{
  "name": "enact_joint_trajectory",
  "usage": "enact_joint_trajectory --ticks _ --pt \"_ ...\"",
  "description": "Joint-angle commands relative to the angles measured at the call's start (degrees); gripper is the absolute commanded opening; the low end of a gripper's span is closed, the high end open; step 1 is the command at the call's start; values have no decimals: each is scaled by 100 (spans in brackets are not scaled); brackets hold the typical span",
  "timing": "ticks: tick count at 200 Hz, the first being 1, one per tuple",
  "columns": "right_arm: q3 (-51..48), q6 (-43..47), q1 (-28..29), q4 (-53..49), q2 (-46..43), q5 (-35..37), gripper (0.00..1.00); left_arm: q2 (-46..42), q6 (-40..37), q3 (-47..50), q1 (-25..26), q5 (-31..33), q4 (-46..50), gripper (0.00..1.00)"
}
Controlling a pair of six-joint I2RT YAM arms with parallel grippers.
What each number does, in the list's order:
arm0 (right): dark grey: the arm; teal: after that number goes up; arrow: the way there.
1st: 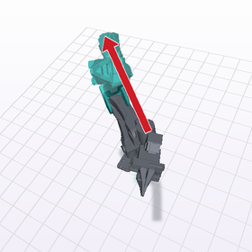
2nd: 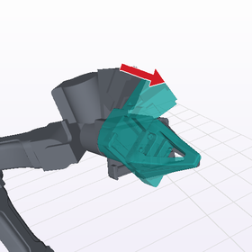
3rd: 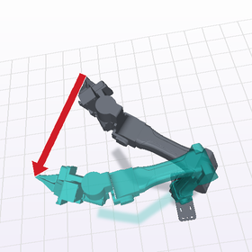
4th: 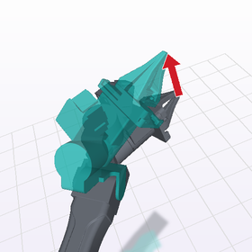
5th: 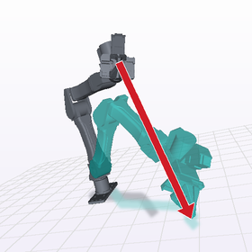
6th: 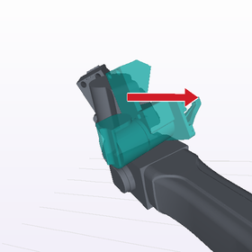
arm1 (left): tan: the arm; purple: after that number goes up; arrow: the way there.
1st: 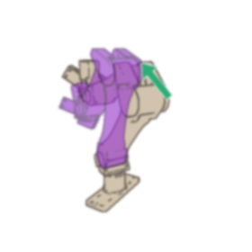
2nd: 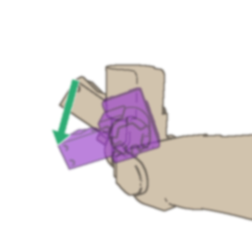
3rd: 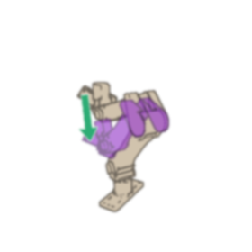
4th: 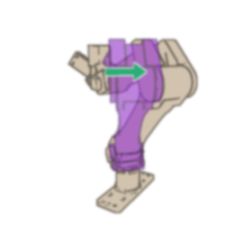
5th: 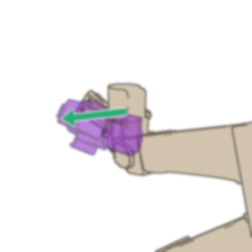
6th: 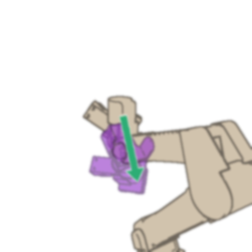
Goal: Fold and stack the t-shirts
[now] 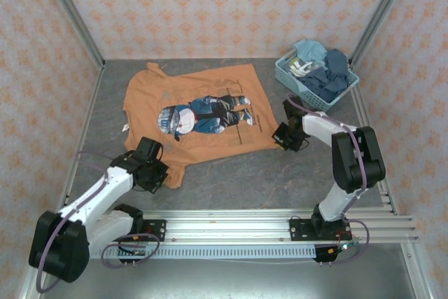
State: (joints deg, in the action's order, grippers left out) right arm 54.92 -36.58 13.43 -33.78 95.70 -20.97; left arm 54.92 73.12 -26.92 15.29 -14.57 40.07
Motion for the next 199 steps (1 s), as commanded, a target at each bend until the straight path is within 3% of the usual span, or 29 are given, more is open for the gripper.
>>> enact_joint_trajectory --ticks 1,68,133,169,199 --pt "-445 -168 19 -412 -524 417 0 -521 491 192 32 146 792 0" --pt "-1279 -446 100 -1017 -1582 179 0 -900 810 370 29 42 1081 0" --pt "-1214 -154 103 -1386 -1701 728 0 -1304 551 -355 62 206 2667 0" --pt "-1247 -253 104 -1741 -2183 1142 39 -1326 177 -301 84 -184 3475 0" --pt "-1526 -544 107 -1629 -2698 950 42 -1464 42 -265 98 -303 3718 0"
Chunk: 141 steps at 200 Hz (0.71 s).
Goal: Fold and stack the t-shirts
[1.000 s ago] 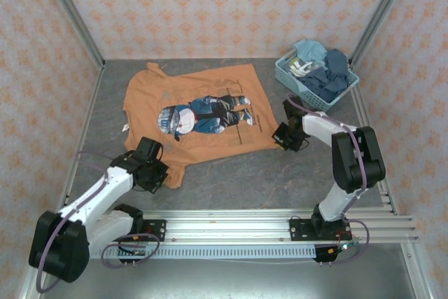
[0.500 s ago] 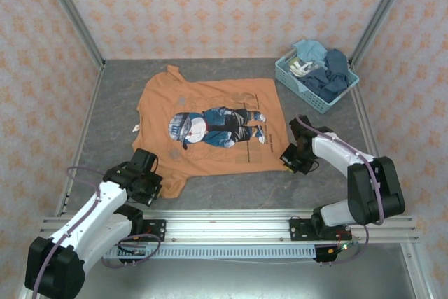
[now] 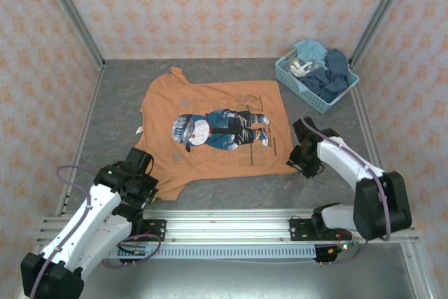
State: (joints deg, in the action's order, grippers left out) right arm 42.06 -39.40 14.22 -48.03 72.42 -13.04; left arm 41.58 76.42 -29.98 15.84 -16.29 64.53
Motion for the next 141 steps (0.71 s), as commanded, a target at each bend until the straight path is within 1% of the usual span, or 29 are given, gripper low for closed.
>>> enact_joint_trajectory --ticks 1,21,41,70,88,141 --pt "-259 -271 28 -197 -383 137 42 -141 -287 47 43 -138 1268 0" --pt "-492 -483 28 75 -407 -153 38 -242 -195 199 43 -316 1115 0" --pt "-663 -637 20 409 -339 -284 35 -321 -136 262 69 -331 1120 0" --pt "-524 -652 -20 722 -62 -182 34 -392 -153 266 78 -341 1093 0" --pt "-416 -605 -51 782 62 -130 31 -394 -180 231 79 -318 1073 0" --pt "-561 -587 -89 910 68 -177 28 -383 -92 169 78 -270 883 0"
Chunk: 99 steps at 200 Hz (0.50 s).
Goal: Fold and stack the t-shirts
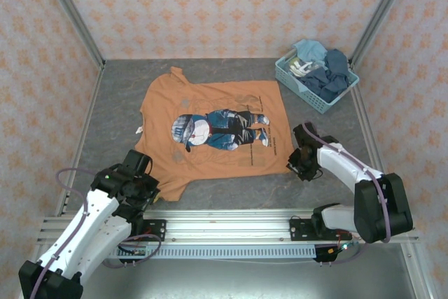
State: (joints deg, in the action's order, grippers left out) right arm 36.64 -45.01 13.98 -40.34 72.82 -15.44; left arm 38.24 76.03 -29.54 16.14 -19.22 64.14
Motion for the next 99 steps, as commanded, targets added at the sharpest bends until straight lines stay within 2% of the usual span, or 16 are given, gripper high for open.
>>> enact_joint_trajectory --ticks 1,35,66,81,99 --pt "-27 -25 -68 149 38 66 28 -46 -48 124 47 24 919 0" --pt "-14 23 -126 520 433 109 23 -36 -19 115 47 45 846 0" --pt "62 61 -133 624 663 122 8 -31 -6 50 50 102 823 0" --pt "30 33 -133 498 523 76 0 -27 -9 12 53 129 851 0" --pt "-23 27 -130 122 139 27 0 -42 31 -45 49 175 885 0"
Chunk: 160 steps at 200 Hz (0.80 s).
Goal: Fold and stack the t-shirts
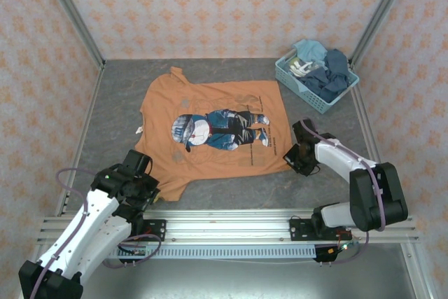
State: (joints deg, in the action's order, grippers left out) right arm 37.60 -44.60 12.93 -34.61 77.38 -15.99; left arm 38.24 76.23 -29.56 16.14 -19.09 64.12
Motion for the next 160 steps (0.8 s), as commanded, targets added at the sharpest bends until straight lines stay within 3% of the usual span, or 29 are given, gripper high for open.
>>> enact_joint_trajectory --ticks 1,53,100,160 --pt "-121 -18 -22 -481 -346 76 0 -43 13 -51 52 165 885 0" --pt "1 103 -10 -1350 -1407 -343 0 297 -215 -1195 56 961 227 0" --pt "757 256 -70 -1419 -797 -174 0 1861 -1069 -2752 56 1527 -166 0" --pt "1743 345 -276 -1250 260 -323 0 3654 -1976 -3994 47 1969 -320 0"
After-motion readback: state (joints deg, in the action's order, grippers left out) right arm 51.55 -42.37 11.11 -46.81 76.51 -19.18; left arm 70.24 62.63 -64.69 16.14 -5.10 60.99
